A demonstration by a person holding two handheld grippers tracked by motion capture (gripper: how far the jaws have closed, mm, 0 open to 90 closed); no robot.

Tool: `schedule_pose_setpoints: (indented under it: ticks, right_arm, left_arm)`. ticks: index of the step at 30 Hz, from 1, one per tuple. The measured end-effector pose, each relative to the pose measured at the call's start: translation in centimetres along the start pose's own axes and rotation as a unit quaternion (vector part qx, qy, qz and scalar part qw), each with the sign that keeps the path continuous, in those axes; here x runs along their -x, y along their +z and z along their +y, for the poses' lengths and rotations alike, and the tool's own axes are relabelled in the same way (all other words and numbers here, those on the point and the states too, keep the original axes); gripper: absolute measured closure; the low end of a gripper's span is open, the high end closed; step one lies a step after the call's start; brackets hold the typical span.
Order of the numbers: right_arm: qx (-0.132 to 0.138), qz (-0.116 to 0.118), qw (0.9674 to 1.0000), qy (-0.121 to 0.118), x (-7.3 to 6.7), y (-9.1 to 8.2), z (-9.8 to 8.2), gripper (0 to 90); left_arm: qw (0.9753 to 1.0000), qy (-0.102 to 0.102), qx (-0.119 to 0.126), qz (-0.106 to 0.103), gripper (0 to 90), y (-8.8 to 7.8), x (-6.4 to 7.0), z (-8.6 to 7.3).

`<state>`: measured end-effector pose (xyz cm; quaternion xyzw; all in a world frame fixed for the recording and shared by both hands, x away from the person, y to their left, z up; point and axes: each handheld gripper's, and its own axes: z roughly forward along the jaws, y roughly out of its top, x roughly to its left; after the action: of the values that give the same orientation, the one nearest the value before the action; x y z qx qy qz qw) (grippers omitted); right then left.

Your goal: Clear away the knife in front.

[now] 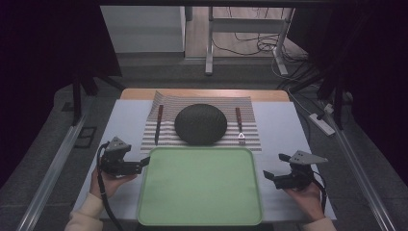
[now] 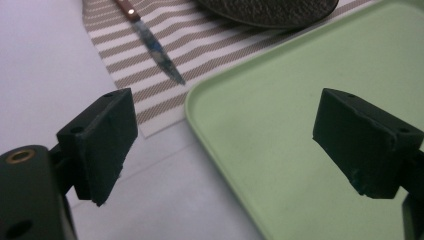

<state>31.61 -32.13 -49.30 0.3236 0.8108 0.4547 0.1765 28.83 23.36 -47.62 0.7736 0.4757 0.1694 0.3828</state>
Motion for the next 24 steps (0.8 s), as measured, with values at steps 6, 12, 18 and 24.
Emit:
schedule_pose_setpoints:
  ticks: [6, 12, 18, 24]
  right_arm:
    - [-0.002, 0.001, 1.0, -0.001, 0.0, 0.1, -0.1, 6.2]
    - [-0.001, -0.002, 1.0, 0.002, 0.1, -0.1, -0.2, 6.3]
    - [-0.007, -0.001, 1.0, 0.0, 0.1, 0.1, -0.2, 6.3]
    - [-0.013, -0.002, 0.9999, -0.003, 0.0, 0.3, -0.2, 6.3]
  left_arm:
    - [0.9999, 0.011, 0.001, -0.007, 12.7, 0.7, 0.3, 1.6]
    - [0.9998, 0.018, -0.004, -0.013, 12.9, 1.4, 0.3, 2.6]
    - [0.9995, 0.022, -0.015, -0.015, 13.6, 2.7, -0.2, 3.7]
    - [0.9992, 0.026, -0.022, -0.02, 16.1, 4.0, -0.6, 4.7]
